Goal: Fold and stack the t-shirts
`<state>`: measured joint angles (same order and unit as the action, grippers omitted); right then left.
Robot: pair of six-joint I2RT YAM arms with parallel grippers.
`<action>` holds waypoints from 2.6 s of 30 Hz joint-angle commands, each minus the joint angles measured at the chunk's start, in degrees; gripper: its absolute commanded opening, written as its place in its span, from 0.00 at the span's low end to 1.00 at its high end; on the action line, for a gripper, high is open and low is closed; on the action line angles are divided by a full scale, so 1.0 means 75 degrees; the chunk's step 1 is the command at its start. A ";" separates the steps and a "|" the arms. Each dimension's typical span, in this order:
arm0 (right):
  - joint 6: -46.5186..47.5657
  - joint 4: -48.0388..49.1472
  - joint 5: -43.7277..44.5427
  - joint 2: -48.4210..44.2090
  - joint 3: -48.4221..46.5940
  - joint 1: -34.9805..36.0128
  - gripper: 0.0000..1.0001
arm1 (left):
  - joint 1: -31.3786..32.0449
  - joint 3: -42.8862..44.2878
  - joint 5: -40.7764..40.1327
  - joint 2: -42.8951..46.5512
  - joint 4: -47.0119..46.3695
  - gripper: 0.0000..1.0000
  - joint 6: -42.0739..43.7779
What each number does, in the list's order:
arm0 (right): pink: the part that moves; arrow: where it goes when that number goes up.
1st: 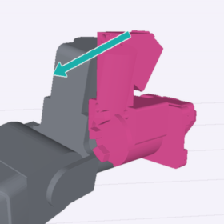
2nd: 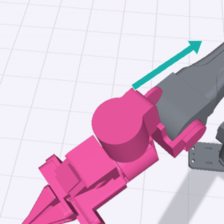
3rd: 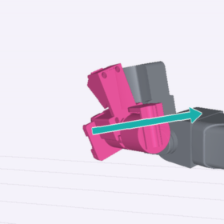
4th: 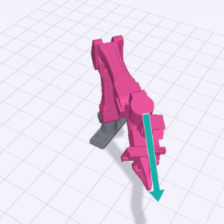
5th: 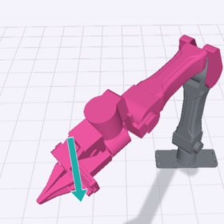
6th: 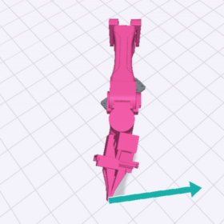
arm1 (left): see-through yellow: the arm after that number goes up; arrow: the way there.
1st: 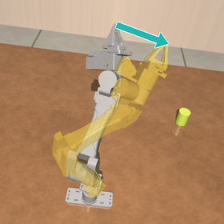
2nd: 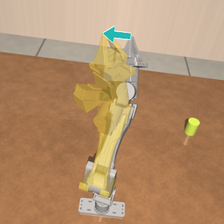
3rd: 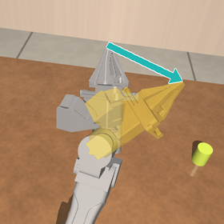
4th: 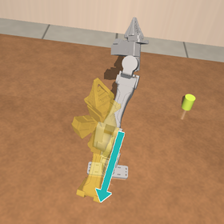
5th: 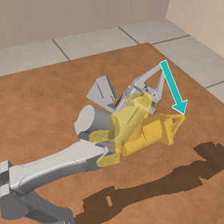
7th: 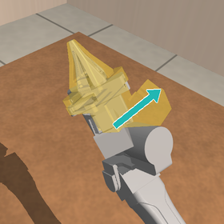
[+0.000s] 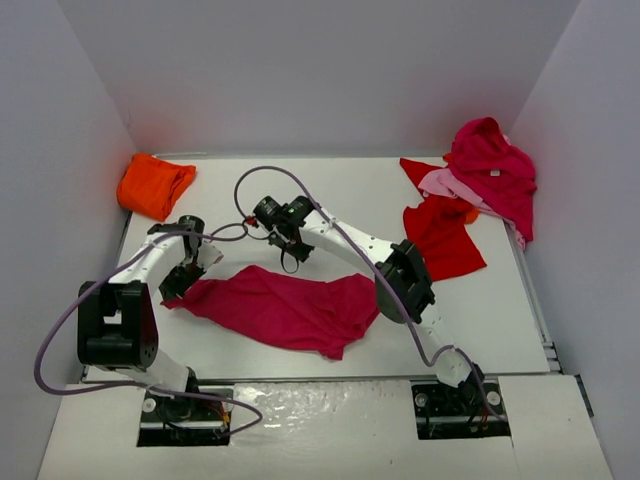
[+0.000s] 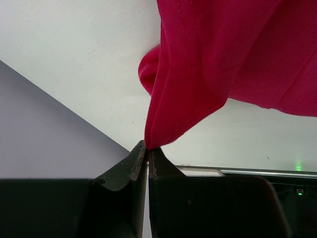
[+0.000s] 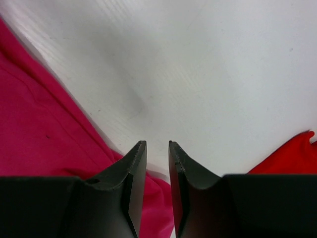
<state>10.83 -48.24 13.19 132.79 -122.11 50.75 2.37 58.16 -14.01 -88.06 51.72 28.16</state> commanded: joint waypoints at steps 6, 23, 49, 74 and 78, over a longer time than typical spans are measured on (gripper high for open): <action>-0.0390 -0.0124 0.0129 -0.0103 0.0791 0.0253 0.12 | 0.0054 0.0111 -0.0182 0.0226 0.0064 0.00 -0.0054; -0.0059 -0.0766 -0.0174 -0.1916 0.3457 -0.0187 0.49 | 0.0114 0.0120 -0.0283 0.0140 0.0048 0.00 -0.0028; 0.0884 -0.1011 -0.2053 -0.2864 0.3472 0.0323 0.51 | 0.0318 -0.0279 -0.0687 0.0881 0.0361 0.00 -0.0243; 0.0858 -0.0790 -0.1893 -0.1540 0.4176 0.0630 0.24 | 0.0333 -0.0526 -0.0649 0.0906 0.0318 0.00 -0.0328; 0.0833 -0.0673 -0.1492 -0.1873 0.4509 0.0619 0.08 | 0.0328 -0.0583 -0.0634 0.0873 0.0230 0.00 -0.0315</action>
<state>17.05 -51.50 -1.47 122.55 -90.57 55.00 4.56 53.42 -17.63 -82.89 53.39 26.37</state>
